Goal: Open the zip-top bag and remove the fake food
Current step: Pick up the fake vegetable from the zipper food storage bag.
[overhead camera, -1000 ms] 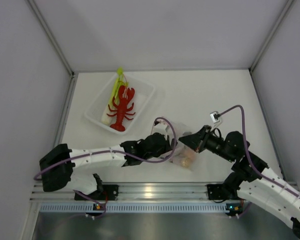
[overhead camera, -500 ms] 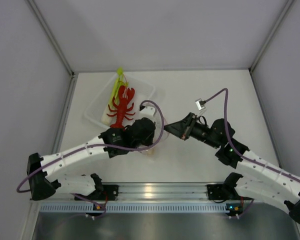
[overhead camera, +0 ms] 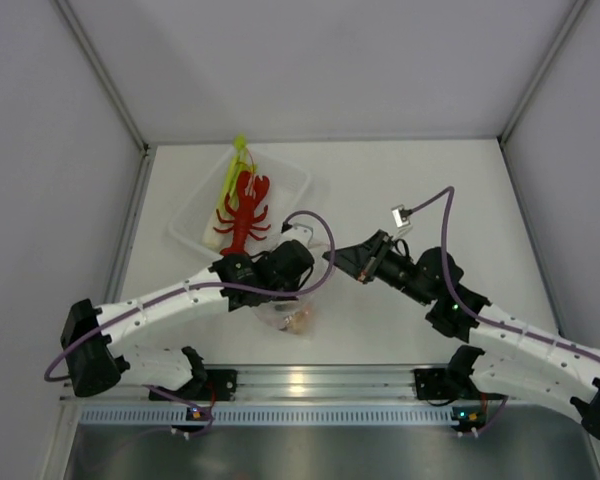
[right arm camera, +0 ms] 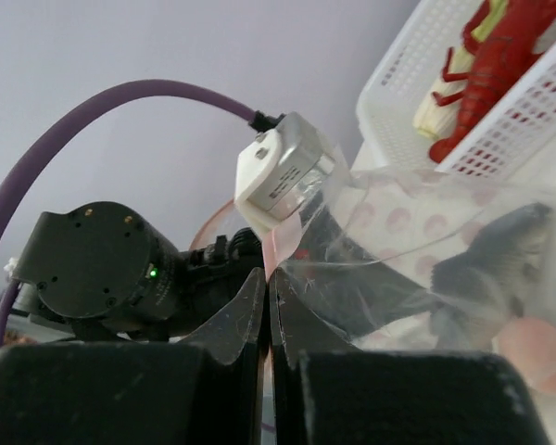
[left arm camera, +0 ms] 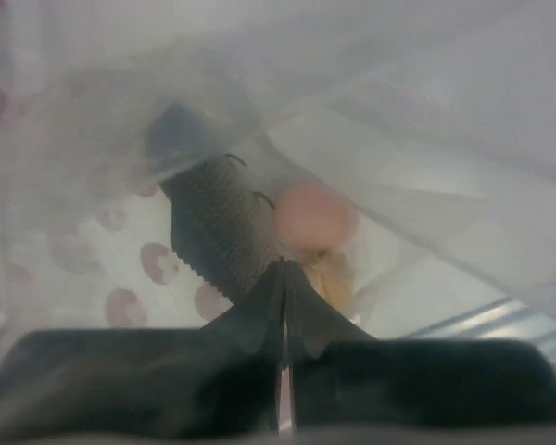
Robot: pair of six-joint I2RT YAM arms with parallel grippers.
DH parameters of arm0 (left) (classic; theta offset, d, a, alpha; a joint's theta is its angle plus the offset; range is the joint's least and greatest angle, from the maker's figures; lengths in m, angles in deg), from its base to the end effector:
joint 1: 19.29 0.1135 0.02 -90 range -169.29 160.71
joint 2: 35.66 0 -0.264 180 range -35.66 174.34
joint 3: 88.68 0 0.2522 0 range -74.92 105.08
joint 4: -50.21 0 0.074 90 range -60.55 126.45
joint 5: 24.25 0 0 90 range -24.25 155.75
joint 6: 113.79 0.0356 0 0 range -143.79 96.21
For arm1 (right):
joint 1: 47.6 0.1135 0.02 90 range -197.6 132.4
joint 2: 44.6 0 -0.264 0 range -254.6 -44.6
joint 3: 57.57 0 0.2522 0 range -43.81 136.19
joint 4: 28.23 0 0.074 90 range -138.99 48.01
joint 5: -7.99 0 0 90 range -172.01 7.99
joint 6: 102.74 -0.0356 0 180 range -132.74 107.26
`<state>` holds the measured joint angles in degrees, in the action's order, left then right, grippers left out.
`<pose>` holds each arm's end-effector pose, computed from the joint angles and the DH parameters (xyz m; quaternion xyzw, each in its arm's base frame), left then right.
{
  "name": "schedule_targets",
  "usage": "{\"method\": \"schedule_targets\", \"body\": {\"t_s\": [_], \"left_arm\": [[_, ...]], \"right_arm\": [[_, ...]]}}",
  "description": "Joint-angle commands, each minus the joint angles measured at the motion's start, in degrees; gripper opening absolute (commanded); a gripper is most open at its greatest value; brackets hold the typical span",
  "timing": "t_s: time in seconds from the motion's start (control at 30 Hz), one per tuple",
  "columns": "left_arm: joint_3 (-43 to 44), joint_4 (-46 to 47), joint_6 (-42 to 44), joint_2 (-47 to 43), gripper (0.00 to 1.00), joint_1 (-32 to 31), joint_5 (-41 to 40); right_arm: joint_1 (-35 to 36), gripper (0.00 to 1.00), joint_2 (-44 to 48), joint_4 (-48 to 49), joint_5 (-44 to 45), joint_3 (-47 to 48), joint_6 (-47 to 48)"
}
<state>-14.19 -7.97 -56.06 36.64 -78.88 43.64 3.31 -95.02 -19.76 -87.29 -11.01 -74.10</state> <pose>0.1389 -0.2102 0.2860 0.1672 0.9252 -0.0787 0.3314 0.1315 0.1670 0.3088 0.0280 0.6776 0.6270 0.3832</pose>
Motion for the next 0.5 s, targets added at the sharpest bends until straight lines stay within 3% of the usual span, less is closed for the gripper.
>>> {"method": "schedule_targets", "body": {"t_s": [0.0, 0.13, 0.33, 0.47], "left_arm": [[-1.7, 5.0, -1.2, -0.1, 0.09, 0.2, 6.0], [-2.1, 6.7, -1.4, 3.1, 0.31, 0.1, 7.5], [-1.6, 6.8, -2.9, 9.7, 0.36, 0.1, 6.6], [-1.8, 6.7, -3.5, 10.9, 0.44, 0.1, 4.4]], "right_arm": [[0.5, 0.0, 5.7, -1.1, 9.0, -2.3, 1.2], [0.4, 0.0, 8.0, -4.7, 10.5, -2.6, 2.7], [0.4, 0.0, 10.7, -7.1, 12.0, -3.4, 2.9], [0.4, 0.0, 12.2, -8.7, 13.9, -3.7, 3.3]]}}
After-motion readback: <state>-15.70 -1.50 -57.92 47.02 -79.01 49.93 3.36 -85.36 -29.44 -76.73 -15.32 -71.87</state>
